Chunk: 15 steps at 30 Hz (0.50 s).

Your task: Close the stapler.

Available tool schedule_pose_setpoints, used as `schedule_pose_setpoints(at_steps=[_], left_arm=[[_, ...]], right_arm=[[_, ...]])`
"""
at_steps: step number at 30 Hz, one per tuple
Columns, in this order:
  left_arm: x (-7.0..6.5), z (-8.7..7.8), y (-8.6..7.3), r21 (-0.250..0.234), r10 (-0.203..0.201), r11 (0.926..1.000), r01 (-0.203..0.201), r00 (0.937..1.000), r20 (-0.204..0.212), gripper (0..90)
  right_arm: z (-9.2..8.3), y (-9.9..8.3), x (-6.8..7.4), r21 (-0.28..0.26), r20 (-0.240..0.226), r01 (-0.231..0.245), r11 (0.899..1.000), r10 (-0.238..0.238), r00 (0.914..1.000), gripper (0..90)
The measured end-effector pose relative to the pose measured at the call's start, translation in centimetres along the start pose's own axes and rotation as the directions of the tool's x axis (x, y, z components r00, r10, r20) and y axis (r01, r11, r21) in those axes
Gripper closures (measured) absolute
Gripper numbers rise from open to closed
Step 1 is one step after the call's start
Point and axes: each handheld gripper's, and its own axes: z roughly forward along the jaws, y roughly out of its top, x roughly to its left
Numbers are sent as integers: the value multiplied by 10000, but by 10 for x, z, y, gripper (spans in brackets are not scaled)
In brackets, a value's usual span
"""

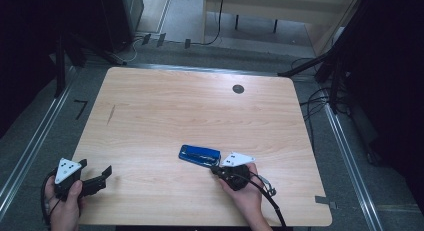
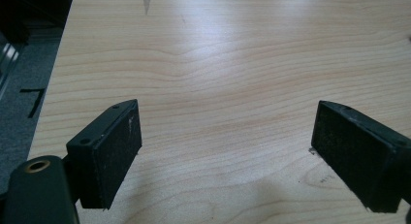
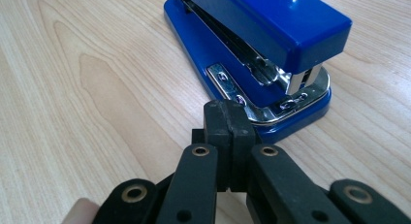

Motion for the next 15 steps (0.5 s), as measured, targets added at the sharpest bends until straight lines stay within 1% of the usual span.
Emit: schedule_pose_setpoints(at_steps=[15], left_arm=[[0,0,0,40,0,10000,-1,10000,25,111]], right_arm=[[1,2,-7,-42,124,-142,9999,142,9998,900]])
